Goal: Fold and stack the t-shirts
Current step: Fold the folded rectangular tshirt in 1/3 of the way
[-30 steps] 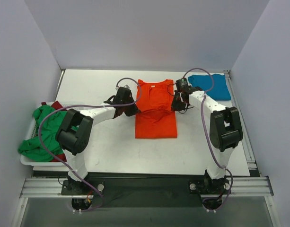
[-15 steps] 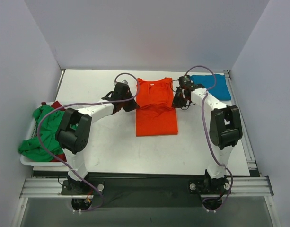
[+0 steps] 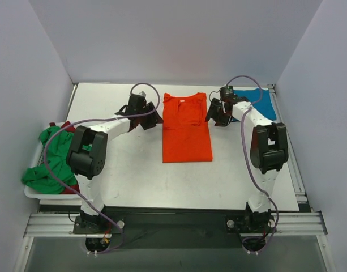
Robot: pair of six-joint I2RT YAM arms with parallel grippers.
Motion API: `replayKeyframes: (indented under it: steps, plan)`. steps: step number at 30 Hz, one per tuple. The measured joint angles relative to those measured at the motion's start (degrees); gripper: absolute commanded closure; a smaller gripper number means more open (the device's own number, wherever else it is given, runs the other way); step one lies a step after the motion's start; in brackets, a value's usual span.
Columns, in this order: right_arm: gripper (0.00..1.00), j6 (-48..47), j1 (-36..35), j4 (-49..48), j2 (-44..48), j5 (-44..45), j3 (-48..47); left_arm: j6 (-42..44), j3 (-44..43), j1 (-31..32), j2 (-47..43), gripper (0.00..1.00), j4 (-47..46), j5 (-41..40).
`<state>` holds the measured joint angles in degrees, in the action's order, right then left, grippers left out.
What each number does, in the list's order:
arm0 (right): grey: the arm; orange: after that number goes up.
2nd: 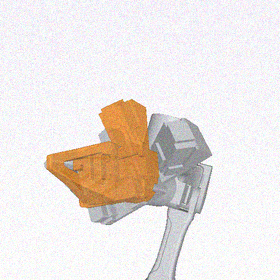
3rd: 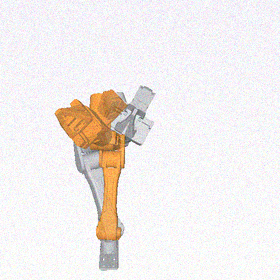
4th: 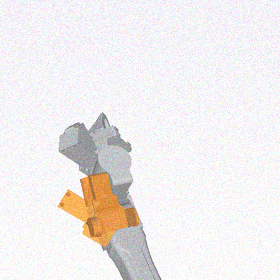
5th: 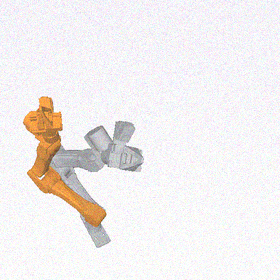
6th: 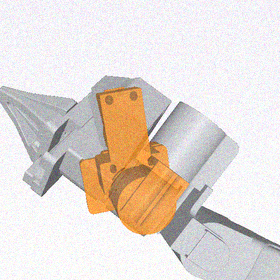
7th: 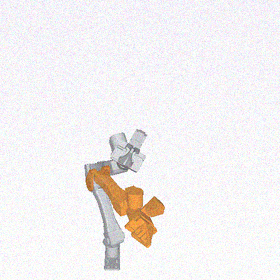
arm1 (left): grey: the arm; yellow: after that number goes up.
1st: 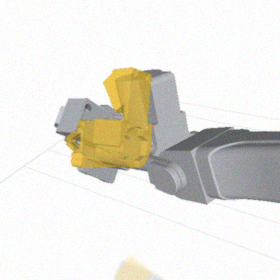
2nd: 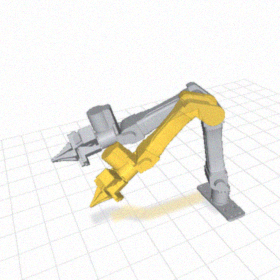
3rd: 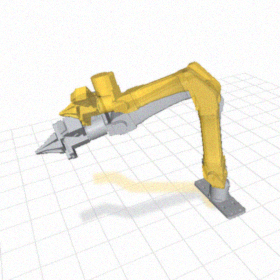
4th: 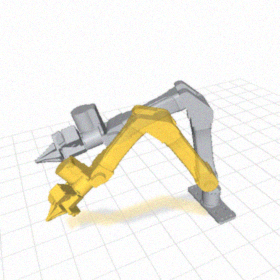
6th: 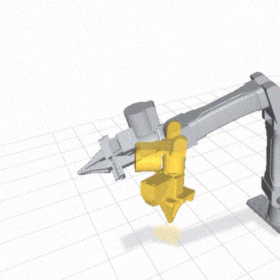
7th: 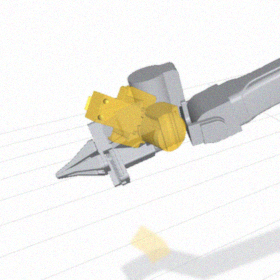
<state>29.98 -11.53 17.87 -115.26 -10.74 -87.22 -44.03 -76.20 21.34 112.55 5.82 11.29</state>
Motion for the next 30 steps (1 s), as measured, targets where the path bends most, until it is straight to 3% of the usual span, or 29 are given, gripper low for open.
replayKeyframes:
  steps: [3, 6, 9, 15, 23, 30]
  plan:
    - [0.62, -0.8, -1.3, 0.2, 2.3, 1.4, 0.7, 0.5, 0.1, 0.0, -1.4, 0.69, 0.1, -0.4]
    - [0.74, -1.7, -4.6, 0.2, 4.5, 2.6, 1.2, 0.9, -0.1, 2.2, -2.2, 0.85, 0.1, -0.3]
    - [0.85, -2.2, -8.1, -0.3, 5.0, 3.0, 1.1, 0.5, -1.1, 5.9, -1.7, 0.91, -0.2, 0.7]
    - [0.88, -2.6, -11.0, -2.5, -0.1, 0.9, -1.0, -0.8, -6.1, 10.5, 4.5, 0.92, -5.8, 4.9]
    - [0.89, -1.9, -9.9, -4.9, -9.3, -1.4, -4.5, -3.3, -12.5, 9.7, 17.8, 0.98, -8.7, 6.4]
    - [0.89, -1.3, -9.8, -6.6, -9.5, -0.6, -3.8, -5.2, -13.0, 10.0, 18.5, 0.99, -9.2, 3.8]
